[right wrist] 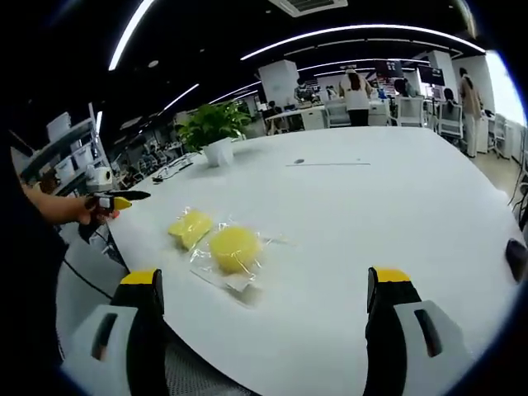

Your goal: Compare the silicone blocks by pressing each to a similar depth, holding the contact briefly, and releasing to observe deformation and rebound differences across the visible hardness samples.

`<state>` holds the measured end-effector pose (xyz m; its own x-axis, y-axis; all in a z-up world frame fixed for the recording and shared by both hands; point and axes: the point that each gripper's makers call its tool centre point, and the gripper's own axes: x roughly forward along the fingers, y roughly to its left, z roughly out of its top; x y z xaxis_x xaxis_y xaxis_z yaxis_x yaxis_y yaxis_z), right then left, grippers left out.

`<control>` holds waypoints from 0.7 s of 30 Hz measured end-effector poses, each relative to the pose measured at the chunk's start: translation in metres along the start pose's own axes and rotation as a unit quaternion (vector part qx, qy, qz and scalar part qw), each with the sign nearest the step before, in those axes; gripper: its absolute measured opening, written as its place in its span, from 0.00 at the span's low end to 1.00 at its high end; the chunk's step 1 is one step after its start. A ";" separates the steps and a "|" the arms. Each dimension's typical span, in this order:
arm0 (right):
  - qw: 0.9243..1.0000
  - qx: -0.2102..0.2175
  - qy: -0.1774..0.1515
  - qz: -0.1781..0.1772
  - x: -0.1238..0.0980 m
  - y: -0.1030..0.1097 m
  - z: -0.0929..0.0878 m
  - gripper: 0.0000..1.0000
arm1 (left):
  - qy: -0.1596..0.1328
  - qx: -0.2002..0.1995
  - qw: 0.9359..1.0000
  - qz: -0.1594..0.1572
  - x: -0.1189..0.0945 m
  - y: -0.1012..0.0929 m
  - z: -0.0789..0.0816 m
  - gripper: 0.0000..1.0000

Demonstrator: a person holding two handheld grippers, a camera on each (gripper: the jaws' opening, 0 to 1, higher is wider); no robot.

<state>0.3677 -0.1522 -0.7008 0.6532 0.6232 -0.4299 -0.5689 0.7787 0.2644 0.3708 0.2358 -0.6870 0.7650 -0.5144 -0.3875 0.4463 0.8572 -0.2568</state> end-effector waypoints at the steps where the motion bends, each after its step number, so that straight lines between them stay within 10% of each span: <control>1: 1.000 -0.001 -0.001 0.000 0.000 0.000 0.000 0.96 | 0.000 -0.001 1.000 -0.001 -0.001 -0.001 0.000 1.00; 21: 1.000 -0.011 0.007 -0.019 -0.010 0.013 -0.010 0.96 | -0.034 0.017 0.999 0.003 -0.027 0.001 0.001 1.00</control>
<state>0.3487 -0.1491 -0.7014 0.6679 0.5918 -0.4513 -0.5542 0.8002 0.2292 0.3504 0.2505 -0.6760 0.7969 -0.5070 -0.3285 0.4560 0.8615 -0.2234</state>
